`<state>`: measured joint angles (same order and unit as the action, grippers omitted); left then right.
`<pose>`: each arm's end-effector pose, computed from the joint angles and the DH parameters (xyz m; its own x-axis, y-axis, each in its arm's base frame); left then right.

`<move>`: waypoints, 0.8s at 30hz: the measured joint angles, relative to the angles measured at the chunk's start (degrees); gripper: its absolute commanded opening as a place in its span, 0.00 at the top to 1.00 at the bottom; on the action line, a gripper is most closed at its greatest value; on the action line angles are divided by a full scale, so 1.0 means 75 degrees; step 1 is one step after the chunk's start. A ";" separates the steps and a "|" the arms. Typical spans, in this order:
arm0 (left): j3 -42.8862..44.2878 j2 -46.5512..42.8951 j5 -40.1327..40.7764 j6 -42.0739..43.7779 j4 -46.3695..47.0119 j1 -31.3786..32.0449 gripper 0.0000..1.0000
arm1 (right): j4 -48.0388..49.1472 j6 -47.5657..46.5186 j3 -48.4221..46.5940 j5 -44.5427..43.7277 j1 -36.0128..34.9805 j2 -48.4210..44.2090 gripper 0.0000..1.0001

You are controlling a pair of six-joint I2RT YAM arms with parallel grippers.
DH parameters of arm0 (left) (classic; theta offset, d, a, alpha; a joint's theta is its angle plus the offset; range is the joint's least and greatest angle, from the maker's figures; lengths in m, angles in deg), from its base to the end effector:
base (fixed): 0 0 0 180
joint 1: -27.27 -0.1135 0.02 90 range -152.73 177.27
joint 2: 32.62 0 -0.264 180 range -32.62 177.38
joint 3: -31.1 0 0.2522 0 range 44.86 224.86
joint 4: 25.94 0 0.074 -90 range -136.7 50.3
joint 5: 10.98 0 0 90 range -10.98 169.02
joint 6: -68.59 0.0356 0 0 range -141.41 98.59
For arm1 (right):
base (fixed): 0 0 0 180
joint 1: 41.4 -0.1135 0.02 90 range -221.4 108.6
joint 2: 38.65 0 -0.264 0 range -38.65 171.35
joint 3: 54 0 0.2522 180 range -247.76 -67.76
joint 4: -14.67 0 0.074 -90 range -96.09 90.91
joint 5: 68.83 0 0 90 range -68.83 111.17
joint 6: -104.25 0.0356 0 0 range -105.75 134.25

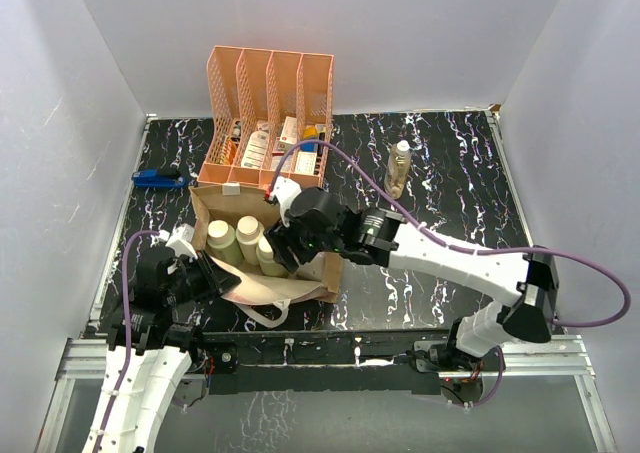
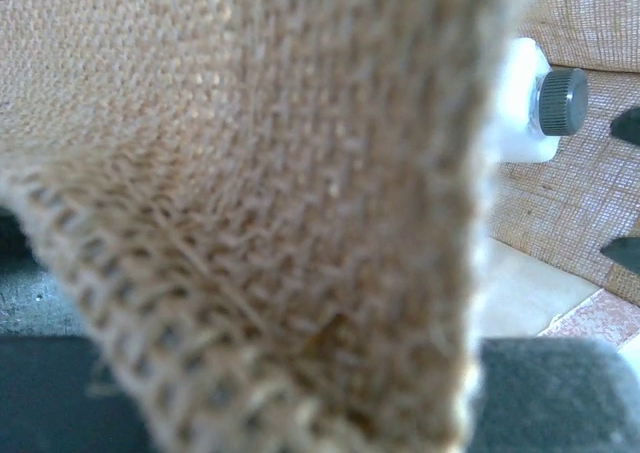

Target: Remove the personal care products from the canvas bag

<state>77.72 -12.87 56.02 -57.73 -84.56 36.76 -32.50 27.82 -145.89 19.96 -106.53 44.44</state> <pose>0.0838 -0.0281 0.2605 -0.7022 -0.4354 -0.5634 0.0789 0.7388 -0.6693 0.1367 0.2931 0.3461 -0.4650 -0.4453 -0.7652 -0.8137 0.5555 0.1712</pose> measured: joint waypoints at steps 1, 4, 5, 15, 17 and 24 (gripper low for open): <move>0.0000 -0.0003 0.0000 0.0017 0.0000 0.0000 1.00 | -0.0137 -0.0052 -0.0181 -0.0146 0.0000 0.0146 0.34; 0.0000 -0.0006 0.0000 0.0020 -0.0003 0.0000 1.00 | -0.0726 -0.0256 -0.0723 -0.0667 0.0000 0.0656 0.26; 0.0000 -0.0009 0.0000 0.0017 -0.0006 -0.0003 1.00 | -0.0924 -0.0323 -0.0863 -0.0851 0.0000 0.0816 0.22; 0.0000 -0.0009 -0.0087 0.0050 -0.0003 -0.0108 1.00 | -0.1967 -0.1067 -0.1139 -0.1856 0.0023 0.1317 0.05; 0.0000 -0.0009 -0.0105 0.0055 -0.0003 -0.0117 1.00 | -0.1993 -0.1204 -0.1137 -0.1816 0.0064 0.1343 0.05; 0.0000 -0.0009 -0.0134 0.0073 0.0003 -0.0163 1.00 | -0.2069 -0.1419 -0.1064 -0.1515 0.0323 0.1734 0.06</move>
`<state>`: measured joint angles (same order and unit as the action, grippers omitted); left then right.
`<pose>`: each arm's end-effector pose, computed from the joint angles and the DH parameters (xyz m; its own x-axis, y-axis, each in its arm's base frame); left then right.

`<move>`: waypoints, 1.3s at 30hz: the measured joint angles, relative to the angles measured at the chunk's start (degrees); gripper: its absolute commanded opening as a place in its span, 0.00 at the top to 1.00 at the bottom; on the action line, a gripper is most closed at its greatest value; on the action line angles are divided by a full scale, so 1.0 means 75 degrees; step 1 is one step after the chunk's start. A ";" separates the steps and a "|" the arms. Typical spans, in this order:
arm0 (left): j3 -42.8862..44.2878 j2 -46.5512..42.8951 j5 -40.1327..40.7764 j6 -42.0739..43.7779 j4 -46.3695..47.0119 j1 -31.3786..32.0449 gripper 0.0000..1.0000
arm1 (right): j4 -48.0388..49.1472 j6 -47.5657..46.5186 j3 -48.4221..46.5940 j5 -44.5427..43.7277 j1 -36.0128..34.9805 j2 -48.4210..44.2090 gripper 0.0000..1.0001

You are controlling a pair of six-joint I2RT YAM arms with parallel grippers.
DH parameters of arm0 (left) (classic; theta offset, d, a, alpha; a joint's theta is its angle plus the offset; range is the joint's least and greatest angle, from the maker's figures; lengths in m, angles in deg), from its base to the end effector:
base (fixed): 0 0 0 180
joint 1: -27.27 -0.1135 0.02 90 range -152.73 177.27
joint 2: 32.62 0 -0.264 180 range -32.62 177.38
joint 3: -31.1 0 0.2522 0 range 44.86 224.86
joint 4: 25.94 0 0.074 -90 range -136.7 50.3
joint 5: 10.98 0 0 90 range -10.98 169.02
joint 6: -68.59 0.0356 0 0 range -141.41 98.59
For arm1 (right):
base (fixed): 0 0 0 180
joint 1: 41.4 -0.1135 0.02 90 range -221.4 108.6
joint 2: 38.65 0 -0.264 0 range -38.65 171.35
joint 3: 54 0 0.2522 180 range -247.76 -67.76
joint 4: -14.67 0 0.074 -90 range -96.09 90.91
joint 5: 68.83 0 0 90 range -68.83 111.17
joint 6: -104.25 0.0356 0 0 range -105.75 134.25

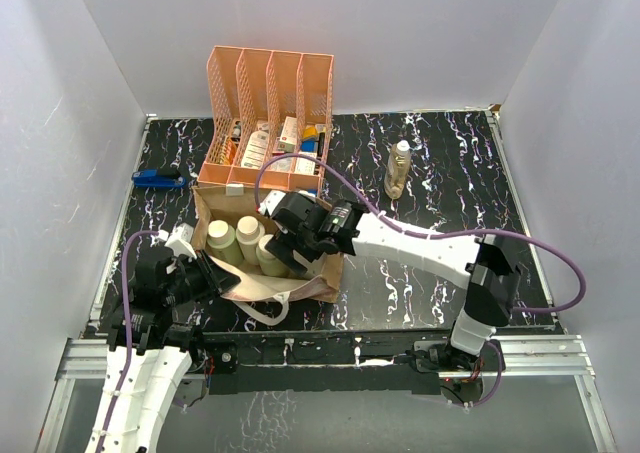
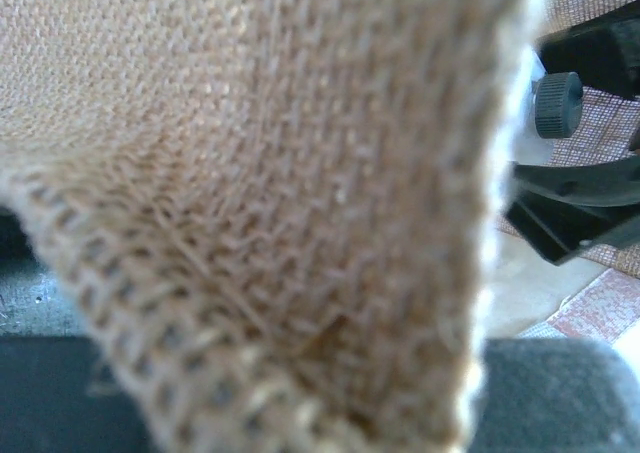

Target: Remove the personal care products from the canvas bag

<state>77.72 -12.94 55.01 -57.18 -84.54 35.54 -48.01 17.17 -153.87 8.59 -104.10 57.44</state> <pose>0.0839 -0.0268 0.2608 -0.6986 -0.4380 -0.5658 0.0811 0.7372 -0.6708 0.1701 0.3126 0.2995 -0.4338 -0.7320 -0.5254 -0.7946 0.5857 -0.1599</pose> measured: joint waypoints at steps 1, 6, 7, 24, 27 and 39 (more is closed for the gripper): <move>0.0000 0.0000 -0.0003 0.0000 0.0000 -0.0006 1.00 | 0.0000 -0.0017 0.0047 0.0050 0.0026 0.0070 0.06; -0.0003 0.0000 -0.0035 0.0000 0.0000 -0.0041 1.00 | 0.0032 -0.0102 0.0312 0.0259 0.0064 0.0289 0.09; -0.0003 0.0000 -0.0041 0.0000 0.0000 -0.0041 1.00 | 0.0041 -0.0125 0.0341 0.0291 0.0064 0.0303 0.11; -0.0003 0.0058 -0.0058 0.0003 -0.0006 -0.0047 1.00 | 0.0157 -0.0099 0.0358 0.0507 0.0140 0.0347 0.71; -0.0003 0.0114 -0.0058 0.0000 -0.0003 -0.0047 1.00 | 0.0175 0.0012 0.0358 0.0606 0.0143 0.0321 0.76; -0.0003 0.0224 -0.0055 -0.0006 0.0035 -0.0058 1.00 | 0.0364 0.0790 0.0411 0.0909 0.0376 -0.0475 0.89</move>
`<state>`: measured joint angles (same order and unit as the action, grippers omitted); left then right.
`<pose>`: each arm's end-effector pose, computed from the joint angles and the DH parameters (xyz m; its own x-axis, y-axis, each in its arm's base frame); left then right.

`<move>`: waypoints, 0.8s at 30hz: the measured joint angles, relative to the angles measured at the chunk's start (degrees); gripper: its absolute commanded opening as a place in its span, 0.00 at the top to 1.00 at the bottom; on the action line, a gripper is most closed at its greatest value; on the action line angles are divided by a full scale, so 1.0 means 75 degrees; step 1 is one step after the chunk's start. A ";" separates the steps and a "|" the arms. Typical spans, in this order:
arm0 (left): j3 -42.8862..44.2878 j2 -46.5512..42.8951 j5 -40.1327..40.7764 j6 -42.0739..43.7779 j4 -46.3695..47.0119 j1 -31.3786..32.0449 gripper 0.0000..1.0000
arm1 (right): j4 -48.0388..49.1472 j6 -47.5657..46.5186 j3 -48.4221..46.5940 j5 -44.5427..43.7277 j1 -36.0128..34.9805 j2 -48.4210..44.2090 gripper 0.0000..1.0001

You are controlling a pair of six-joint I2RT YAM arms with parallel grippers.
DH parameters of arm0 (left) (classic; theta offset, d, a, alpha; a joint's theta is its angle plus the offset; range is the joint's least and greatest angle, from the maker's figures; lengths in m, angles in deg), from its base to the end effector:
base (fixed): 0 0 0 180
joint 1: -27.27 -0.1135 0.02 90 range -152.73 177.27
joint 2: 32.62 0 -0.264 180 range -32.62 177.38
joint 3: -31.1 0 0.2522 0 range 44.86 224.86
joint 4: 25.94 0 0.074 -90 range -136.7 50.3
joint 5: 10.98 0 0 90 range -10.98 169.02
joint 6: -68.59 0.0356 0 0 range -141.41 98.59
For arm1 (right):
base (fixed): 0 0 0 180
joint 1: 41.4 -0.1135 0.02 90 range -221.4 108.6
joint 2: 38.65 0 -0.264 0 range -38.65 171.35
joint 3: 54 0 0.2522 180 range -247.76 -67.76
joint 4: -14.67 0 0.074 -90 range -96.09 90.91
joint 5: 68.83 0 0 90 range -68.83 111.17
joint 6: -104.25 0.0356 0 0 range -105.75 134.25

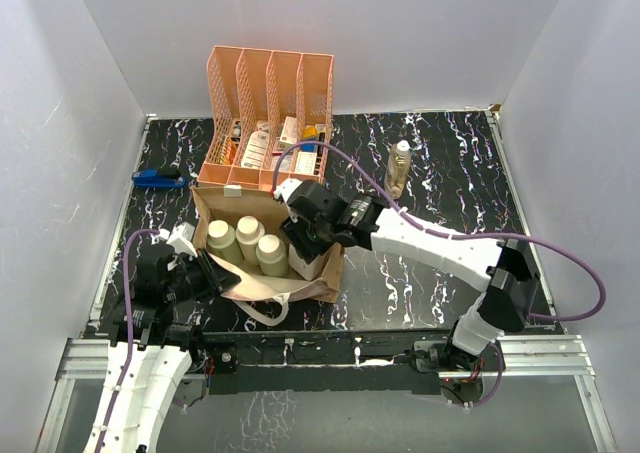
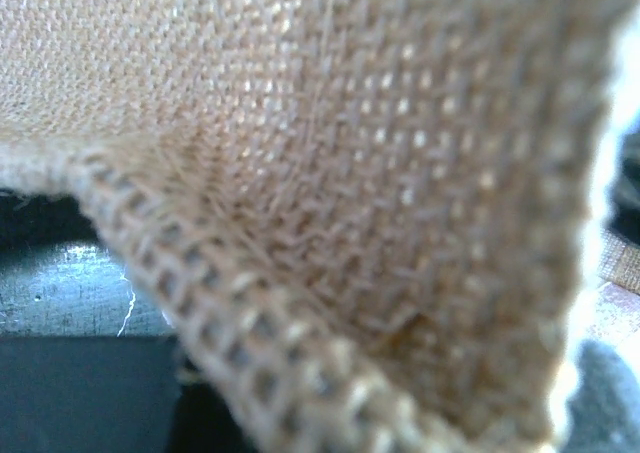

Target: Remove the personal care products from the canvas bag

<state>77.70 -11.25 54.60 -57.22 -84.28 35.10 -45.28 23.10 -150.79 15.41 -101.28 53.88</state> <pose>0.0886 -0.0270 0.2591 -0.7122 -0.4398 -0.5471 0.0622 0.7368 -0.6732 0.1761 0.2965 0.3056 -0.5376 -0.6216 -0.5697 -0.7585 0.6516 0.0048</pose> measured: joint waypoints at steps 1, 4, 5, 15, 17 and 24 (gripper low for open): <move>0.0000 0.0000 0.0000 0.0000 0.0006 -0.0006 1.00 | -0.0015 0.0102 0.0000 0.0093 0.0082 -0.0087 0.90; 0.0000 0.0003 -0.0003 -0.0020 0.0044 -0.0026 1.00 | -0.0026 0.0411 -0.0006 0.0460 0.0379 -0.0291 0.92; 0.0000 0.0006 -0.0003 -0.0023 0.0052 -0.0029 1.00 | -0.0026 0.0507 -0.0015 0.0565 0.0475 -0.0347 0.92; 0.0000 0.0058 0.0003 -0.0055 0.0079 -0.0029 1.00 | 0.0227 0.1696 -0.0012 0.1597 0.1311 -0.1591 0.92; 0.0000 0.0111 0.0006 -0.0055 0.0073 -0.0029 1.00 | 0.0481 0.1950 0.0020 0.1810 0.1559 -0.1947 0.92; 0.0000 0.0131 0.0032 -0.0058 0.0076 -0.0029 1.00 | 0.1708 0.2970 0.0533 0.3142 0.2952 -0.3051 0.92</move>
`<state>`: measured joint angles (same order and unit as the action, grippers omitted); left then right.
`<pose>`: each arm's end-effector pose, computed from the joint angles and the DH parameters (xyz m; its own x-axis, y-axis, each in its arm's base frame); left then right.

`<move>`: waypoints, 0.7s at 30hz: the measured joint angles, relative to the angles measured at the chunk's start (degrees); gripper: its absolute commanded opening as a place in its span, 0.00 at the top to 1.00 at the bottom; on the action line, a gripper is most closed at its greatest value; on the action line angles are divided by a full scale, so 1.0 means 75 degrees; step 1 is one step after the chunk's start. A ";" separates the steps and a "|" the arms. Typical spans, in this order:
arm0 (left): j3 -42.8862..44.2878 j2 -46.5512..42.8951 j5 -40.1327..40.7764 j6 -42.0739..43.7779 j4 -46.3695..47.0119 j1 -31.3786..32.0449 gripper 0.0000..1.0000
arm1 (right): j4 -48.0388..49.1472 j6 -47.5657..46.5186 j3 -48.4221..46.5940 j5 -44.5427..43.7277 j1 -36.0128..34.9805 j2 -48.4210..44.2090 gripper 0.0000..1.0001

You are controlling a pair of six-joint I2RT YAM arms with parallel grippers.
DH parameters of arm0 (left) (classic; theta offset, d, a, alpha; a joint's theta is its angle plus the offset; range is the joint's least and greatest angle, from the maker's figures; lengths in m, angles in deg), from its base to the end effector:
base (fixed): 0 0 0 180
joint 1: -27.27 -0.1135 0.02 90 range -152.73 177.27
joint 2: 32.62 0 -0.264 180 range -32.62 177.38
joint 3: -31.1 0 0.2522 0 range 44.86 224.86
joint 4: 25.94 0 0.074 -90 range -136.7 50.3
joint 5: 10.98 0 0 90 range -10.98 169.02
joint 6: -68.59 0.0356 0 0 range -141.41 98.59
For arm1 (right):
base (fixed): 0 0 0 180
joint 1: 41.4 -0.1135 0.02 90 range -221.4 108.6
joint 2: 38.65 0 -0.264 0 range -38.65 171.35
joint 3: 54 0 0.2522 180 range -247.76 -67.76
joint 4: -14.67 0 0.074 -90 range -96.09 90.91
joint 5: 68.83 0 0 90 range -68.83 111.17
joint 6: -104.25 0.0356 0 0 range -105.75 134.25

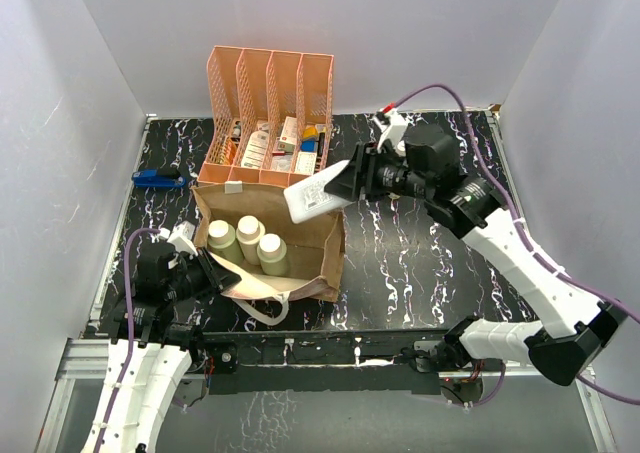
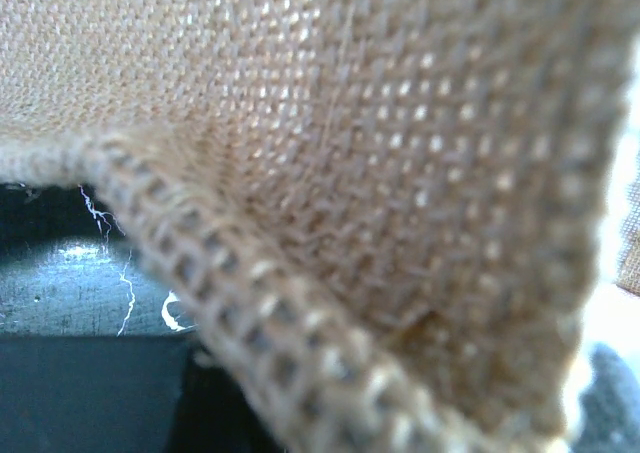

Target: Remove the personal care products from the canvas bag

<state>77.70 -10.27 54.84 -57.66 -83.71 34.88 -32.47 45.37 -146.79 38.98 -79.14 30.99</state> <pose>0.0918 -0.0270 0.2587 -0.7130 -0.4490 -0.5386 0.0467 0.7360 -0.6754 0.1978 0.1669 0.4163 -0.6906 0.0877 -0.7179 -0.5219 0.6267 0.5786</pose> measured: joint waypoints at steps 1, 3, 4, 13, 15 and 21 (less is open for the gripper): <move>0.0000 0.0000 0.0000 0.0000 0.0000 0.0000 1.00 | 0.0108 0.0117 0.0052 0.0117 0.0163 -0.0099 0.92; 0.0000 0.0000 0.0000 0.0000 0.0000 0.0000 1.00 | 0.0268 0.0245 0.0108 0.0195 0.0361 -0.0283 0.92; 0.0000 0.0000 0.0003 0.0000 -0.0003 0.0000 1.00 | 0.0318 0.0259 0.0117 0.0181 0.0408 -0.0379 0.92; 0.0000 0.0000 0.0000 0.0003 -0.0006 -0.0003 1.00 | 0.0184 -0.0621 0.0119 -0.1361 0.0437 -0.1874 0.92; 0.0000 0.0000 0.0000 0.0003 -0.0006 -0.0003 1.00 | 0.0070 -0.0915 0.0108 -0.1938 0.0440 -0.2162 0.92; 0.0000 -0.0006 -0.0003 0.0003 -0.0009 -0.0038 1.00 | -0.0650 -0.1480 0.0169 -0.4074 0.0443 -0.2206 0.92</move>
<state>77.70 -10.31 54.81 -57.64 -83.78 34.60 -37.35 34.26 -145.52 8.42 -75.82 14.45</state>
